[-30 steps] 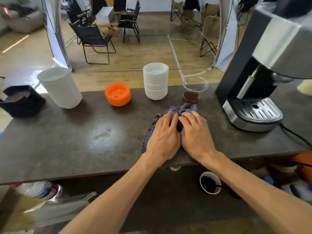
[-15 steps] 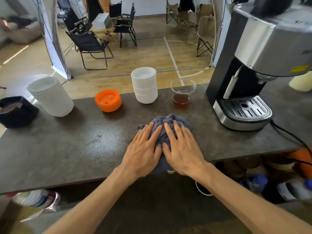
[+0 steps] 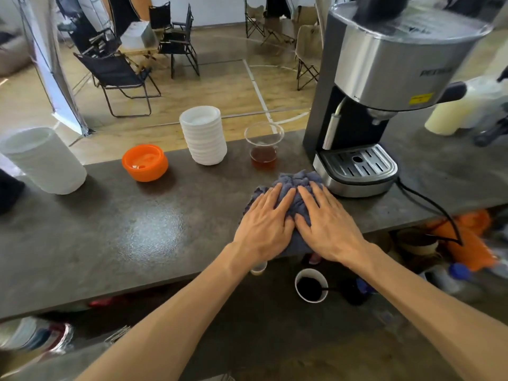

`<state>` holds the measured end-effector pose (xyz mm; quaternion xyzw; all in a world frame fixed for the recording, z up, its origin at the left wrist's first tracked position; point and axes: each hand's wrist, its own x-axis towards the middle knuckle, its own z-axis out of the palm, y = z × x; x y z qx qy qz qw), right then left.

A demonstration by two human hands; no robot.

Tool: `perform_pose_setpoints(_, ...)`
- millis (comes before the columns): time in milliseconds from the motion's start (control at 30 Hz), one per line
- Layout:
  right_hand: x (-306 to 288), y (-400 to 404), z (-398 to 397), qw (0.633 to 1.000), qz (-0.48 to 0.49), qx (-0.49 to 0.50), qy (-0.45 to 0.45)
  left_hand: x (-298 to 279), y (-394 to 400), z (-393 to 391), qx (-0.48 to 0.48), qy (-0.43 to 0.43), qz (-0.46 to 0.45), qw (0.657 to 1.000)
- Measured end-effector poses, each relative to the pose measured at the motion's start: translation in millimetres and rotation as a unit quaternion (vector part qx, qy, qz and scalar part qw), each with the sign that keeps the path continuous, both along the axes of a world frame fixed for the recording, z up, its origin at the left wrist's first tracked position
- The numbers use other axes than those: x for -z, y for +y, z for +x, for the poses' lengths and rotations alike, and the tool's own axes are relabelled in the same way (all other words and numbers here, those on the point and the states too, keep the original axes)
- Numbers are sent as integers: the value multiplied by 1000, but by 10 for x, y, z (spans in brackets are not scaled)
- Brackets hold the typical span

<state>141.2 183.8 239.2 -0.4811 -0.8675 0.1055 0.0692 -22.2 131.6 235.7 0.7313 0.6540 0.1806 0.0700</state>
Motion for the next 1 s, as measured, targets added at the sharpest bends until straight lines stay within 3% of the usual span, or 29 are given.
perform_pose_setpoints(300, 50, -403, 675, 995, 57, 71, -29, 48, -183, 597, 74, 34, 75, 994)
perform_pose_setpoints(467, 73, -300, 1129, 986, 105, 96, -82, 212, 17, 1067, 92, 55, 60, 992)
perform_pose_setpoints(700, 47, 134, 1650, 991, 27, 130, -5, 201, 437, 1691, 129, 69, 33, 989)
perform_pose_setpoints(1000, 124, 109, 1544, 989, 82, 121, 35, 198, 360, 1486, 158, 58, 100, 981)
